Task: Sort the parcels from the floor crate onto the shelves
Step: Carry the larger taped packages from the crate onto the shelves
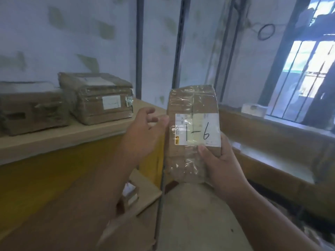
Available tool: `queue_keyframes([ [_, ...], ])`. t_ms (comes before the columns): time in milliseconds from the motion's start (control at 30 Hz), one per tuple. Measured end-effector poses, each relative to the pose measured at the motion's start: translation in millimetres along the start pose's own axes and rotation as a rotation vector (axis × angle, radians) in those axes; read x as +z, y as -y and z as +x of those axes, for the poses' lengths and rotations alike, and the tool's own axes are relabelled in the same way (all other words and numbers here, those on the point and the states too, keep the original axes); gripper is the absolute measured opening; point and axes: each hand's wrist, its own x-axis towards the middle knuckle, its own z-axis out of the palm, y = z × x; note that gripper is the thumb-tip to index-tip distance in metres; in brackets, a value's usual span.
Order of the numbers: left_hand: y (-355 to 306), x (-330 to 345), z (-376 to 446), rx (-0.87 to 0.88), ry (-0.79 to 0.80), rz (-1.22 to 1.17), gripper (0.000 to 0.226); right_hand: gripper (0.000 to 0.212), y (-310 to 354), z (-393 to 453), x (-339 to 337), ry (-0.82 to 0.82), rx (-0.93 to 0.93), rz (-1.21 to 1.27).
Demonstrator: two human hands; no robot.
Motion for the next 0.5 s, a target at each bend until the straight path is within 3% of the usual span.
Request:
queue_keyframes([
  [267, 9.1, 26.4, 49.1, -0.007, -0.214, 0.350, 0.059, 0.029, 4.0, 169.3, -2.4, 0.171, 0.041, 0.102],
  [500, 23.5, 25.9, 71.3, 0.009, -0.262, 0.624, 0.066, 0.036, -3.6, 274.9, 54.6, 0.367, 0.134, 0.085],
])
